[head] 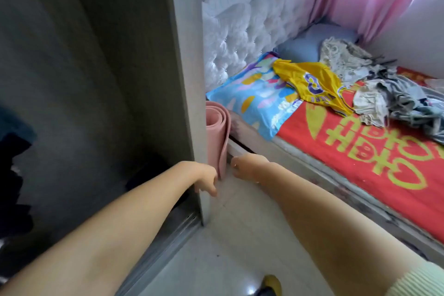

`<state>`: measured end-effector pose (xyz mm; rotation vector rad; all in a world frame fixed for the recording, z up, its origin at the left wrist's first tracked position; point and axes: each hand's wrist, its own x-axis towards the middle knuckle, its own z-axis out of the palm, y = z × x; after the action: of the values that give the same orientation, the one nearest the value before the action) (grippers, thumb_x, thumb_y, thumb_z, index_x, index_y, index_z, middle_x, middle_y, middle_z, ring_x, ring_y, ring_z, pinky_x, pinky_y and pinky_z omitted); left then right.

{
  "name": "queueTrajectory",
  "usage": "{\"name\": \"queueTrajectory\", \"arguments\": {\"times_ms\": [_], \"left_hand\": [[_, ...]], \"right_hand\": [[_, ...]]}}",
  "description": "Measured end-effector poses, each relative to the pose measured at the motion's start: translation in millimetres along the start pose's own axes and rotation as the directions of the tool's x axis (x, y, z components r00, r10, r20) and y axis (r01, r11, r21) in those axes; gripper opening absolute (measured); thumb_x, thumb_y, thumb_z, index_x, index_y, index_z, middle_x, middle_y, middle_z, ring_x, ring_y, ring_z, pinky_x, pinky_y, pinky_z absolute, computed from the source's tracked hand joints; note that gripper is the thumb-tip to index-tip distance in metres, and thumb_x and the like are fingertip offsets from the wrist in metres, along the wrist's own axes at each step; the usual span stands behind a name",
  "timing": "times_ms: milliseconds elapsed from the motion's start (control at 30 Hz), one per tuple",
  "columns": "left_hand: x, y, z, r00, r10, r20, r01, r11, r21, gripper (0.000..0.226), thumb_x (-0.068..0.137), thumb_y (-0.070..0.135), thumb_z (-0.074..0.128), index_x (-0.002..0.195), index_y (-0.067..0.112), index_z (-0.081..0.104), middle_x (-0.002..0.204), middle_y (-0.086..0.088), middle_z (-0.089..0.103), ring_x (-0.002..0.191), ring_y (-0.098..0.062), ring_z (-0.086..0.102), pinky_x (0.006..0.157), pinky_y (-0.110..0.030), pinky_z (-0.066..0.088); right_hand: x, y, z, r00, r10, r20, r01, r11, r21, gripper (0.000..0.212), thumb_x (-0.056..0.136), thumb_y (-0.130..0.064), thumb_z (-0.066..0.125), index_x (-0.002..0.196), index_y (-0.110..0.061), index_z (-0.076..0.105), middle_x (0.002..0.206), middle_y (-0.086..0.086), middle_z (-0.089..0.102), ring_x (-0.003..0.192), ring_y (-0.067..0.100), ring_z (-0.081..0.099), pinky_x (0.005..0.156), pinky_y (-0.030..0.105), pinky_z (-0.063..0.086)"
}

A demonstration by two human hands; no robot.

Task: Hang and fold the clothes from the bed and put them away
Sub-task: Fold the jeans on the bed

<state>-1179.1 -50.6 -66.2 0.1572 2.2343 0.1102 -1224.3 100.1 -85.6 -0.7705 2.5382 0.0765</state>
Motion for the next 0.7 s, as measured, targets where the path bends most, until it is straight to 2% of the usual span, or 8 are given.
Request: {"name": "queueTrajectory", "arguments": {"times_ms": [67,133,267,367,500,533,633,700], "left_hand": [[16.1,38.7,-17.4,0.991,0.096,-0.097,-0.087,0.992,0.087,0.038,0.090,0.036,0.058,0.117,0.009,0.057,0.113,-0.010,0.064,0.093,-0.025,0.063,0.071,-0.033,0.053],[35.0,81.2,-37.8,0.970,0.163,-0.183,-0.140,0.981,0.131,0.040,0.089,0.037,0.059,0.120,0.010,0.058,0.119,-0.009,0.062,0.103,-0.026,0.060,0.089,-0.037,0.051],[69.2,166.7,-69.8,0.926,0.268,-0.265,-0.213,0.952,0.218,0.047,0.091,0.039,0.056,0.129,0.012,0.053,0.131,-0.007,0.054,0.117,-0.026,0.052,0.098,-0.035,0.044],[96.2,246.1,-82.5,0.918,0.313,-0.245,-0.256,0.937,0.239,0.049,0.092,0.041,0.055,0.132,0.013,0.051,0.131,-0.007,0.055,0.117,-0.025,0.053,0.099,-0.038,0.044],[116.8,330.6,-94.5,0.896,0.376,-0.237,-0.319,0.915,0.246,0.046,0.094,0.039,0.052,0.131,0.013,0.050,0.127,-0.008,0.056,0.086,-0.018,0.058,0.075,-0.028,0.045],[122.2,349.7,-99.0,0.888,0.394,-0.238,-0.338,0.909,0.244,0.046,0.094,0.039,0.052,0.132,0.013,0.050,0.131,-0.007,0.053,0.088,-0.018,0.058,0.076,-0.029,0.046],[138.4,390.6,-116.0,0.884,0.409,-0.225,-0.353,0.901,0.251,0.048,0.094,0.041,0.051,0.135,0.014,0.048,0.136,-0.005,0.051,0.116,-0.022,0.053,0.096,-0.037,0.045],[150.6,405.7,-128.2,0.887,0.407,-0.218,-0.345,0.898,0.272,0.050,0.095,0.042,0.051,0.137,0.015,0.047,0.137,-0.005,0.050,0.119,-0.023,0.051,0.097,-0.038,0.045]], "right_hand": [[-23.5,46.1,2.0,0.994,0.107,-0.024,-0.106,0.994,0.037,0.035,0.094,-0.035,0.048,0.125,-0.019,0.056,0.121,0.006,0.060,0.110,0.027,0.058,0.081,0.033,0.046],[-47.3,96.4,6.7,0.981,0.191,-0.041,-0.189,0.980,0.059,0.036,0.095,-0.035,0.046,0.126,-0.019,0.055,0.123,0.006,0.059,0.111,0.027,0.057,0.080,0.033,0.046],[-92.1,187.1,19.3,0.947,0.319,-0.026,-0.315,0.944,0.101,0.035,0.097,-0.032,0.046,0.129,-0.019,0.054,0.124,0.003,0.059,0.110,0.025,0.057,0.083,0.036,0.048],[-131.8,264.5,32.4,0.921,0.390,-0.007,-0.386,0.912,0.143,0.033,0.097,-0.031,0.046,0.127,-0.017,0.055,0.120,0.004,0.061,0.103,0.024,0.059,0.080,0.035,0.052],[-177.7,348.6,44.4,0.882,0.471,0.002,-0.466,0.872,0.148,0.033,0.099,-0.032,0.044,0.125,-0.016,0.055,0.115,0.002,0.062,0.095,0.020,0.061,0.077,0.033,0.055],[-188.3,368.8,46.3,0.870,0.493,0.003,-0.487,0.860,0.150,0.033,0.099,-0.031,0.044,0.125,-0.015,0.055,0.115,0.002,0.062,0.095,0.020,0.061,0.074,0.032,0.055],[-208.7,417.2,47.0,0.836,0.549,0.011,-0.543,0.823,0.168,0.032,0.099,-0.028,0.043,0.124,-0.014,0.057,0.114,0.003,0.063,0.087,0.018,0.062,0.065,0.029,0.054],[-212.5,437.6,46.5,0.822,0.570,0.016,-0.562,0.804,0.195,0.033,0.099,-0.029,0.042,0.125,-0.014,0.056,0.113,0.003,0.063,0.072,0.015,0.059,0.057,0.026,0.050]]}}
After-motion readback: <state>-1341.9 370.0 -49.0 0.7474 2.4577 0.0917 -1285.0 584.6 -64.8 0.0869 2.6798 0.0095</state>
